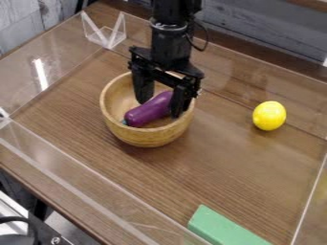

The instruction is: Remove the purple eggplant from inside the brown bowl and put it on the table

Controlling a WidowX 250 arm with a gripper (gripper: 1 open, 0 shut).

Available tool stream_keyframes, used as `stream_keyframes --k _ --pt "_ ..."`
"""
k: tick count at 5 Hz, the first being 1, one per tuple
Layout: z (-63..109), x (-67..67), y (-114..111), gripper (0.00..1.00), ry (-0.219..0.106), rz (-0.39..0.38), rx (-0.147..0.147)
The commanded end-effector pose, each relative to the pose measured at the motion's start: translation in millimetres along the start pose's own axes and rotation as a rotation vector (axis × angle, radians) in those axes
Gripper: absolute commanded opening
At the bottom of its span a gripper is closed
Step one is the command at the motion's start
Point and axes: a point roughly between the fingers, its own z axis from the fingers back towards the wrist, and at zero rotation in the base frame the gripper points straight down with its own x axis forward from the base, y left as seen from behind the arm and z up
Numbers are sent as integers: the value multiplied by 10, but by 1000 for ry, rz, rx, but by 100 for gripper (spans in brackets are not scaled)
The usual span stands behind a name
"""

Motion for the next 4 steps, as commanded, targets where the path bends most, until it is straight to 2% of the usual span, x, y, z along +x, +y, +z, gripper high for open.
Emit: stream_keyframes --k 1,4 --pt "51 44 60 100 -55 -1 9" --pt "-167 110 107 100 -72 -3 7"
